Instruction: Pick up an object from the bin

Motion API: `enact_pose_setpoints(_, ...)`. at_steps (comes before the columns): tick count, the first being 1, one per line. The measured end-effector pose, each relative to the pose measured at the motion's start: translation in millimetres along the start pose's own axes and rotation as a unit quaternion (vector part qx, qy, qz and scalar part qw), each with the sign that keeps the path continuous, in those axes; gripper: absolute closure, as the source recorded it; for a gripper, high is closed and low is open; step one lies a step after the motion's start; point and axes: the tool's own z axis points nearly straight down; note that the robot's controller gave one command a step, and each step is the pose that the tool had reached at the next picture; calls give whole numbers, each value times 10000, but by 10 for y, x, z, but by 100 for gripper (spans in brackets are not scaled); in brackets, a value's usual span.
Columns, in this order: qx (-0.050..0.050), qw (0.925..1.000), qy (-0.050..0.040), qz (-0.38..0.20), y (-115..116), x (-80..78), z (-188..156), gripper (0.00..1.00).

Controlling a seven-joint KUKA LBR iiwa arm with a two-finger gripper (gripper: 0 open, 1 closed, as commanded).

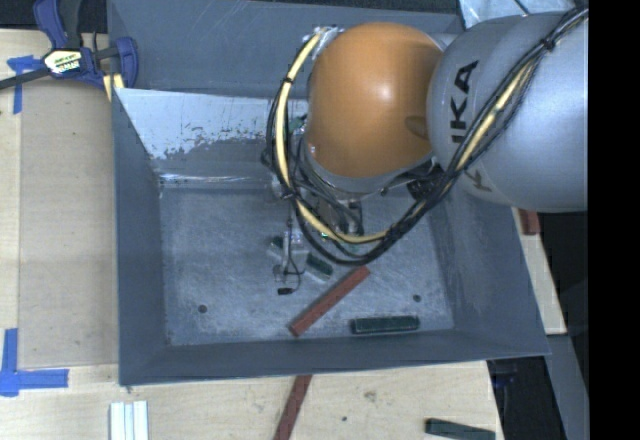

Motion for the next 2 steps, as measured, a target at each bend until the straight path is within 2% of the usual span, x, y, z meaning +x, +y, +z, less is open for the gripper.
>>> enact_pose_setpoints(1,-8,10000,-41,15,-7,-17,-42,0)
enact_pose_setpoints(2,-15,9996,-64,257,-374,37,556,0)
